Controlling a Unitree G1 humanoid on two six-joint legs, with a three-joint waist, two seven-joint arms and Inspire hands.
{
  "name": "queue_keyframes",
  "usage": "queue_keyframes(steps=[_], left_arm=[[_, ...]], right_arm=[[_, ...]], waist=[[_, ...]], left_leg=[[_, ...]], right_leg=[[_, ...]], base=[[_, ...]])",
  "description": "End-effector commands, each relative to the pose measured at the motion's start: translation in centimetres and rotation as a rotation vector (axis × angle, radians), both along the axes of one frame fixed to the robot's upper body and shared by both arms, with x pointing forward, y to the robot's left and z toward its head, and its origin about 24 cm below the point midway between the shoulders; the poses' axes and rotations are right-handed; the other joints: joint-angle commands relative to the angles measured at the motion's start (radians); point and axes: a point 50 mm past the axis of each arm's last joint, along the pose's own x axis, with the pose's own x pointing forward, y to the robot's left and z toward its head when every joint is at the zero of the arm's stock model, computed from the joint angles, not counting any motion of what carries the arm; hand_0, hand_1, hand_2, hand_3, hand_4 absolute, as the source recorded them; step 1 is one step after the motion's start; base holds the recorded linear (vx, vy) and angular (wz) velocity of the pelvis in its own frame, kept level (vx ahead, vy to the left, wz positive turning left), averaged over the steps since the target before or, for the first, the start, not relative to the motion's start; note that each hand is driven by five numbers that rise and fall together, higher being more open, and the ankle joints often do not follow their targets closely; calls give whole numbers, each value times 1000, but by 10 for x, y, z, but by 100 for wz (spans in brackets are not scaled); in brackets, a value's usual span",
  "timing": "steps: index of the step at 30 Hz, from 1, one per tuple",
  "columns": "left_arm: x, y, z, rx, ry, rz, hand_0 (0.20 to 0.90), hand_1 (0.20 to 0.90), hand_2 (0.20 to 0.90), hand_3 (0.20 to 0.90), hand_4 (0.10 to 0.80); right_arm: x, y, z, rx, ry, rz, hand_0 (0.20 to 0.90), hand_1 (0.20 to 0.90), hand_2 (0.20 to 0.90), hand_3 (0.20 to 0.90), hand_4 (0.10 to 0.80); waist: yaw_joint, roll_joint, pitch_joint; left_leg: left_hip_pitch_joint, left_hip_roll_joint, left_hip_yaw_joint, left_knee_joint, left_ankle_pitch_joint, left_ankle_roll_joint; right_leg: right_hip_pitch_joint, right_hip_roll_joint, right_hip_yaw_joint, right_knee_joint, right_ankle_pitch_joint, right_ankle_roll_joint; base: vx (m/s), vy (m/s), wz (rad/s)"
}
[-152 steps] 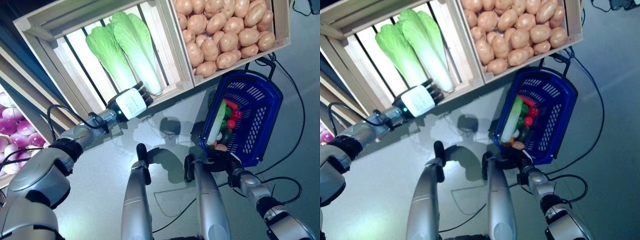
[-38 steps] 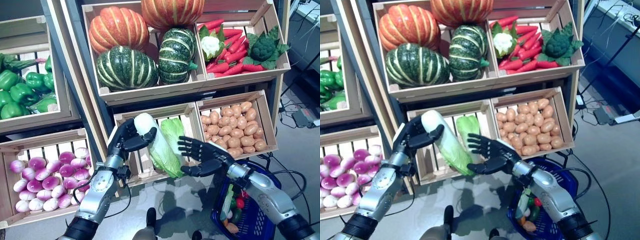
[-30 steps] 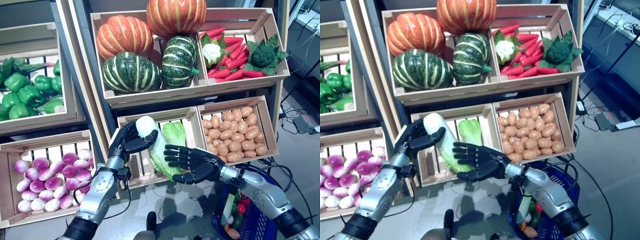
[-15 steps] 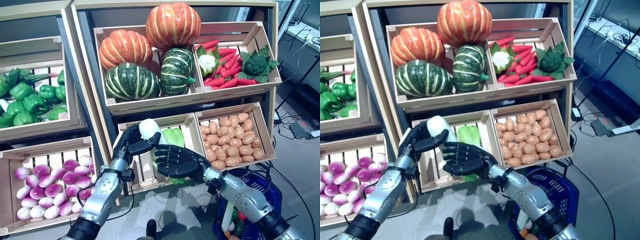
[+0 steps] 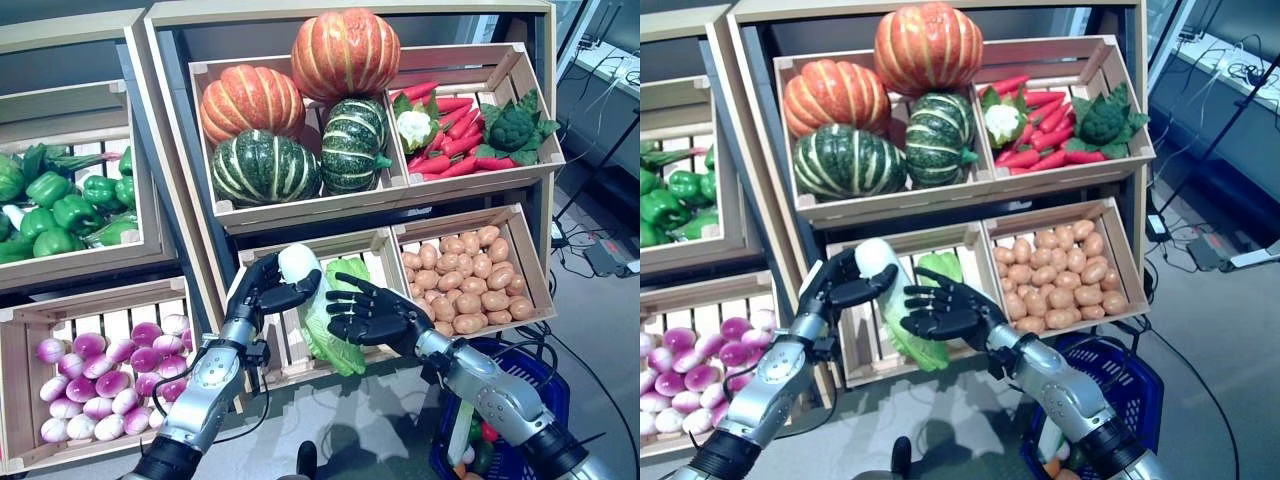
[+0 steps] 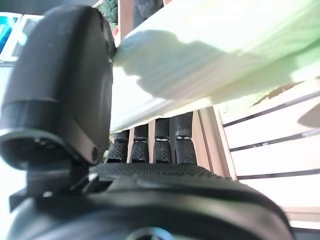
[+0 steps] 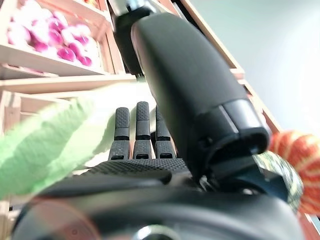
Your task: Put vegetables into the basket
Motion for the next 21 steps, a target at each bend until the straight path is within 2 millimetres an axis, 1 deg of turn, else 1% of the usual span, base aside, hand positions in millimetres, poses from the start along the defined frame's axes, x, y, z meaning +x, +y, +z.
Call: queue_keyframes(steps=[1, 5, 12, 16, 18, 21], left_arm=[[14, 22, 50, 67, -246, 28, 300, 300, 300, 300, 400], [12, 35, 51, 122, -239, 58, 300, 300, 300, 300, 400], [11, 42, 51, 136, -248, 74, 300, 300, 300, 300, 400], [11, 37, 56, 112, -271, 43, 300, 300, 300, 300, 400], [11, 31, 58, 96, -281, 25, 300, 300, 300, 300, 400], [11, 24, 61, 63, -290, 11, 300, 300, 300, 300, 400]], right_arm=[[7, -11, 44, 109, -218, -15, 900, 900, 900, 900, 800], [5, -20, 40, 121, -199, -42, 900, 900, 900, 900, 800], [6, -22, 37, 88, -189, -57, 900, 900, 900, 900, 800], [6, -22, 31, 48, -173, -58, 900, 900, 900, 900, 800], [6, -23, 25, -71, -211, -86, 900, 900, 900, 900, 800], [6, -19, 19, -69, -166, -77, 900, 900, 900, 900, 800]], waist=[[5, -33, -65], [3, -33, -65], [2, -30, -62], [3, -30, -64], [4, -30, -66], [5, -29, -68]], left_leg=[[105, 33, 31, 2, -165, -42], [102, 36, 32, 2, -160, -45], [100, 37, 27, 2, -159, -47], [101, 38, 27, 2, -162, -48], [102, 37, 26, 2, -163, -49], [103, 37, 26, 2, -163, -48]], right_leg=[[-72, -69, 23, -18, 123, 17], [-74, -68, 23, -20, 124, 17], [-75, -67, 26, -20, 123, 17], [-73, -69, 23, -21, 122, 18], [-71, -71, 23, -21, 122, 19], [-69, -73, 22, -24, 123, 20]], base=[[0, 0, 0], [1, -4, -1], [0, 0, 0], [0, 0, 0], [0, 0, 0], [0, 0, 0]])
